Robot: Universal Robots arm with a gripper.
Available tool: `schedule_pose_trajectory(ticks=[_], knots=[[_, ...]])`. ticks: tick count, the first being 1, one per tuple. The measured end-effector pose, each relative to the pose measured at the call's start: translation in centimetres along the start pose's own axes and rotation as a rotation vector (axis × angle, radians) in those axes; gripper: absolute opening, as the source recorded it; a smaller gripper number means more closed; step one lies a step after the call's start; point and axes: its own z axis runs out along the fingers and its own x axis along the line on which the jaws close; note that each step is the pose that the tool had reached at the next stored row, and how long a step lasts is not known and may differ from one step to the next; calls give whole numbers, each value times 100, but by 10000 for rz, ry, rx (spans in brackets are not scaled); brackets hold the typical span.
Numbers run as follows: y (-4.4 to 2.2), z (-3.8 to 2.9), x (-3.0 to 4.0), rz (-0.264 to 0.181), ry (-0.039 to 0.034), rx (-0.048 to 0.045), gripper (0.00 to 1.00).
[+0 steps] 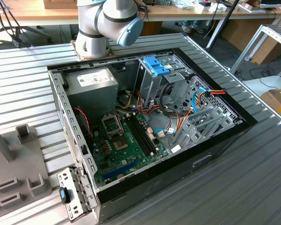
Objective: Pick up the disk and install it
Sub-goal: 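Pick up the disk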
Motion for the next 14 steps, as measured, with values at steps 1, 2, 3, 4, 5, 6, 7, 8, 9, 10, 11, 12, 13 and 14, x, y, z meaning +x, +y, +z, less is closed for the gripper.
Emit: schedule_pose_trajectory(ticks=[1, 2, 3, 4, 5, 6, 7, 8, 9, 10, 11, 12, 13, 14], knots=[[1, 13, 1, 0, -1, 2, 54], [1, 31, 1, -4, 1, 0, 54], [1, 50, 2, -8, 0, 0, 54], [0, 77, 2, -12, 0, -1, 54], [0, 95, 2, -15, 0, 0, 54], [0, 121, 2, -18, 1, -1, 54], [0, 140, 2, -20, 0, 0, 54], [-1, 175, 3, -22, 0, -1, 54], [-1, 220, 3, -24, 1, -1, 54], [-2, 239, 3, -25, 0, 0, 54], [-2, 258, 3, -25, 0, 1, 54], [-2, 289, 4, -26, 0, 1, 54], [-2, 323, 4, -28, 1, -1, 54], [-3, 349, 4, -29, 1, -1, 54]])
